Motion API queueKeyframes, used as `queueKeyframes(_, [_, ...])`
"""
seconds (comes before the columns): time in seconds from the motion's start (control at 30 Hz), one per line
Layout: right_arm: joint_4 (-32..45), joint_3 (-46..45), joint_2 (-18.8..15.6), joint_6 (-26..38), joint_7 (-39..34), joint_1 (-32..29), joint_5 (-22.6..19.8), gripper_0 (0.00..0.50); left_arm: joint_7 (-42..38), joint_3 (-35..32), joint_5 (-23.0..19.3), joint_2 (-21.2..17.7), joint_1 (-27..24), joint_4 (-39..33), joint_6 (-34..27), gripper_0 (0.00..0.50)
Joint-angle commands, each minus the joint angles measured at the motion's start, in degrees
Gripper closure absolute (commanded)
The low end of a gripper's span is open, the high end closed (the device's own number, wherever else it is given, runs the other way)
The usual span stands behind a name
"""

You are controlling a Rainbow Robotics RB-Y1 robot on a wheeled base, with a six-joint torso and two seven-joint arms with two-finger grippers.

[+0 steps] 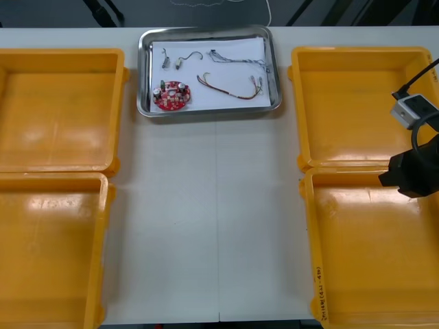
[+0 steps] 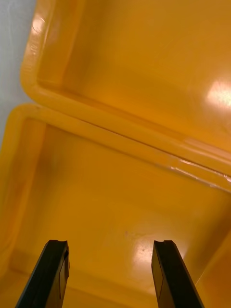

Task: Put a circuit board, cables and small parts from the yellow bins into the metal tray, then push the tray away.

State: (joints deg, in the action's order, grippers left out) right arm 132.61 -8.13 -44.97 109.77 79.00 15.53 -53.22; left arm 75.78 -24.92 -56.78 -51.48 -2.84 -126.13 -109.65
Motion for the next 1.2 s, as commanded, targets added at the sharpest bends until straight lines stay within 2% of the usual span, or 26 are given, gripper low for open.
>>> queueKeyframes(0.03, [3.0,-4.6,-2.2,0.2,-5.2,-5.8,0.3,0.0,5.2,0.5,0.2,0.4,1.2,-1.3,-0.4,0.0])
queueKeyframes(0.23, [5.7,-7.2,-2.2,-0.4,-9.7,-12.4,1.5,0.0,5.2,0.5,0.2,0.4,1.2,-1.3,-0.4,0.0])
queueKeyframes(0.33, [7.0,-7.3,-2.2,-0.3,-12.0,-13.7,2.4,0.0,5.2,0.5,0.2,0.4,1.2,-1.3,-0.4,0.0])
queueKeyframes(0.53, [7.2,-7.3,-2.1,-0.4,-14.1,-14.4,2.2,0.0,5.2,0.5,0.2,0.4,1.2,-1.3,-0.4,0.0])
queueKeyframes(1.2, [6.2,-4.4,-0.9,-6.4,-14.8,-14.4,2.8,0.0,5.2,0.5,0.2,0.4,1.2,-1.3,-0.4,0.0])
